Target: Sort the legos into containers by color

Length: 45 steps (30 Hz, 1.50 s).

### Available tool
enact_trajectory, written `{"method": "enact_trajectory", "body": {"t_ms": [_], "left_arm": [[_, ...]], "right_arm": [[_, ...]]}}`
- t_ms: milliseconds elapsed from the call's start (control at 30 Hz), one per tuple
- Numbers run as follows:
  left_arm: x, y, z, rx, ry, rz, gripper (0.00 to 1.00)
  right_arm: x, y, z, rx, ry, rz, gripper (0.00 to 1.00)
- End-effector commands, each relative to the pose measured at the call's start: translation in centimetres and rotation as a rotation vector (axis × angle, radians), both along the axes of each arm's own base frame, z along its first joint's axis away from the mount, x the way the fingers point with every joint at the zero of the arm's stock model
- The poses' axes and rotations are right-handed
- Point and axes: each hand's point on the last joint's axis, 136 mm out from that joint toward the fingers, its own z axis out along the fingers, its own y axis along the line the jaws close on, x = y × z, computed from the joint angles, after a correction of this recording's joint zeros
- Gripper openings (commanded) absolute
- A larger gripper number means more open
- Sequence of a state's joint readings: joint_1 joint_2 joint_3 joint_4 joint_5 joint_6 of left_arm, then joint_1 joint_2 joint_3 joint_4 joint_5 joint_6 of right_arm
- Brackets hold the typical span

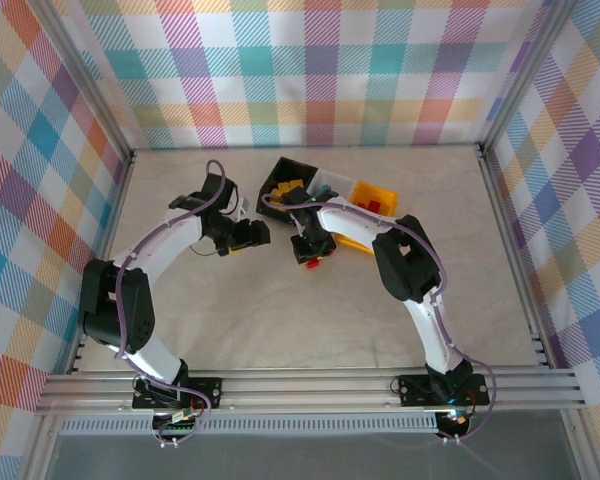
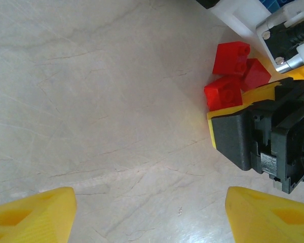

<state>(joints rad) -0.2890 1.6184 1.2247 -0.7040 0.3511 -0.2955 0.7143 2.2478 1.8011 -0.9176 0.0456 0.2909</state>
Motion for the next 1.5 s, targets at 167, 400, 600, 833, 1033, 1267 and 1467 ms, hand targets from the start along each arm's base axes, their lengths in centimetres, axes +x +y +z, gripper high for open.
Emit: {"method": "enact_trajectory", "body": {"t_ms": [167,400,600,833,1033,1267,1467], "left_arm": [[-0.4,0.7,0.8,-0.018,-0.018,0.015,0.78],[0.0,0.8,1.7,-0.036,-0.047,0.027,0.78],[0.3,0.5,1.8,-0.054,-0.044,0.024,0.78],[0.5,0.2,1.9,-0.069,-0.035,0.028,0.78],[-0.1,0.2,1.5,-0.072,-0.014,0.024,0.78],[-0.1,0.3,1.4,-0.054,0.004,0.014,0.78],[0.3,0.0,1.4,-0.052,0.009,0.009,0.78]], "right_arm": [[-1.2,-0.2,5.7,0.077,-0.055,-0.041,0.35],[-2.0,-3.2,10.9,0.094,-0.138,-0.095,0.35],[0.4,-7.8,13.3,0.098,-0.196,-0.202,0.35],[5.0,-12.4,12.7,0.105,-0.192,-0.333,0.35],[8.0,-14.6,10.5,0.081,-0.164,-0.374,0.35],[9.8,-15.7,8.1,0.078,-0.131,-0.404,0.35],[10.3,-15.9,7.1,0.078,-0.114,-0.402,0.37]]}}
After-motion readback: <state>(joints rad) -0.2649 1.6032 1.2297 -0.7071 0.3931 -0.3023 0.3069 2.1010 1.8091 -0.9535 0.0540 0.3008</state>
